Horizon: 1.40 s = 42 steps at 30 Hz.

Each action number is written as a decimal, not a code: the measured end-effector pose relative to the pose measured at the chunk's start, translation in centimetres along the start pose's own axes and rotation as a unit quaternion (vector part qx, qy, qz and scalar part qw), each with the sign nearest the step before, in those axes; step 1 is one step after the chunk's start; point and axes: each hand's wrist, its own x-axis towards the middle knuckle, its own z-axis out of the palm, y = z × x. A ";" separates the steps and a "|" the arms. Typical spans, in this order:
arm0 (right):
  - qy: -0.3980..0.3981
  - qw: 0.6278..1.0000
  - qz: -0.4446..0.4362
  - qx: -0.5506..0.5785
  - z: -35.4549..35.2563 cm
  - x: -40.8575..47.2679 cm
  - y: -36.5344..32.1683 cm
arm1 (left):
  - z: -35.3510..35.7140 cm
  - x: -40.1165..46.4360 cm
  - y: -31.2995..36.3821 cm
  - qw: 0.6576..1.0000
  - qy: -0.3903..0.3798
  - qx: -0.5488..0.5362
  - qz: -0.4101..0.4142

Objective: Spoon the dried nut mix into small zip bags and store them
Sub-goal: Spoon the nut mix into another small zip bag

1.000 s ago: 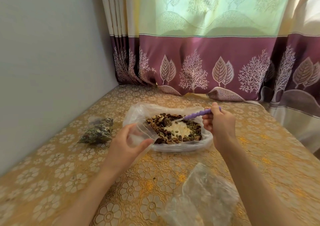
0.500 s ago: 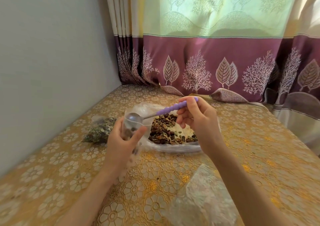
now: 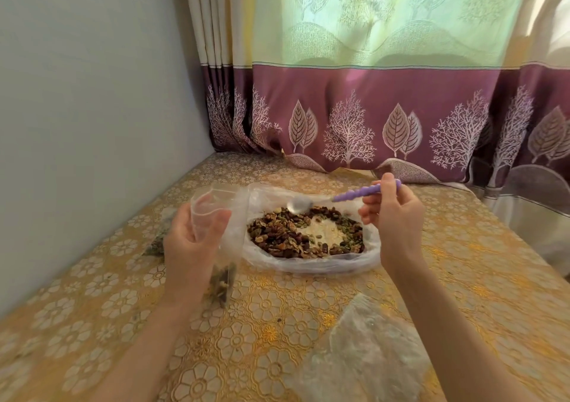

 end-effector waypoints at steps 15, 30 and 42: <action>-0.002 0.988 0.030 -0.150 -1.6 0.7 2.5 | -0.1 -0.1 0.4 0.998 -0.062 0.030 0.014; -0.086 0.975 0.193 -0.072 -0.6 -0.5 2.6 | 0.8 -1.0 -1.5 0.977 -0.185 0.108 -0.009; 0.006 0.972 0.233 -0.030 -0.9 0.2 3.3 | 1.0 -0.9 -2.4 0.976 -0.154 0.152 -0.007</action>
